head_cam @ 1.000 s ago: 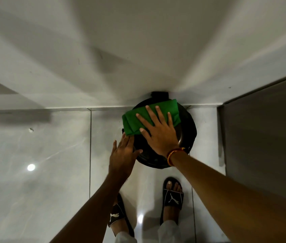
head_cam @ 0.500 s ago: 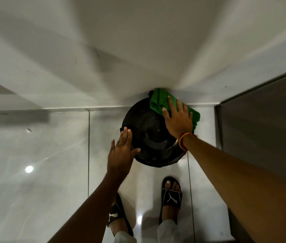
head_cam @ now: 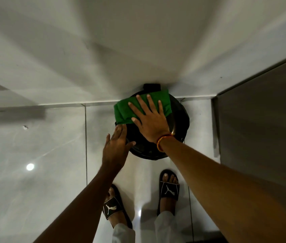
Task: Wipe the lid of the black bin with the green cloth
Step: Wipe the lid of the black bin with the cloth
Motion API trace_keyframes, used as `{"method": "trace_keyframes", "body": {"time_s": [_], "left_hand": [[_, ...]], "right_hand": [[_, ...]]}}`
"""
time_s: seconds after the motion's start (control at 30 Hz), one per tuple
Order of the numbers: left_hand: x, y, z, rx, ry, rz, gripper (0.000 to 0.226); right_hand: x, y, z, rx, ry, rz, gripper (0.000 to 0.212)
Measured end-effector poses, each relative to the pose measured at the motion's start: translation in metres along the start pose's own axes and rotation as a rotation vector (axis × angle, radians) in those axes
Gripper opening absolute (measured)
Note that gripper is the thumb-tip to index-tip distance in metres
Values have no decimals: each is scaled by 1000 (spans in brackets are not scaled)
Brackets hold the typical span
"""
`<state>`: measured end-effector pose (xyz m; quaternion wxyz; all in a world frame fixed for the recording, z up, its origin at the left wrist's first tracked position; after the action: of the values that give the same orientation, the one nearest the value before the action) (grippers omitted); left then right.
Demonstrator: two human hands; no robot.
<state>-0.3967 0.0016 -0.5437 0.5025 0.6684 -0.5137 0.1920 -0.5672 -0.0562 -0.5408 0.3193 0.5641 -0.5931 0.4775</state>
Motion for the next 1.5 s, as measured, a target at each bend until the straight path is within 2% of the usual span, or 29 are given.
{"method": "trace_keyframes", "body": {"time_s": [0.2,0.33,0.43,0.53,0.63,0.87,0.93,1.07,1.17,1.23,1.37,1.43,1.5], "left_hand": [[0,-1,1,-5,-5,46,75],[-1,-1,1,21,-19,12,79],[-2,-1,1,23,-19,3,79],[-3,-1,1,13,-21,3,79],[-1,-1,1,7,-26,1,80],[1,3,2,10,-42,-16,79],[2,3,1,2,-35,-32,77],[2,0,-2,-29,13,-60,71],[0,-2,1,-62,26,-121,66],[-2,-5,2,-47,15,-118,74],[-5,-6,3,-20,3,-111,81],[-4,-3,2,-8,-4,-91,80],[-3,-1,1,-8,-22,-71,80]], "right_hand": [[-35,29,-91,-30,6,-23,61],[-39,66,-140,-75,-63,-8,62],[-29,77,-120,-130,-40,37,62],[-14,70,-76,-269,5,109,64],[-10,56,-66,-301,-2,87,66],[-43,16,-143,-274,-77,93,72],[-43,6,-135,-241,-72,98,72],[-34,-7,-92,-54,-65,69,69],[-24,0,-59,-32,-42,72,67],[-14,13,-38,-107,-1,68,68],[-1,45,-27,-461,25,205,70],[-5,50,-47,-490,19,229,71],[-16,40,-80,-416,11,147,71]]}}
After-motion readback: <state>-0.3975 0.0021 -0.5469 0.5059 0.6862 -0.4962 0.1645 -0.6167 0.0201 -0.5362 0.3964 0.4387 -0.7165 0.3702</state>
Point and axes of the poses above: each hand's wrist, its own z-axis towards the middle knuckle, its own x-axis out of the back of the hand, y = z × x, the point moved 1 cm from there along z, towards the middle knuckle, and after that the axes turned 2 degrees about -x, right-handed, at the moved point
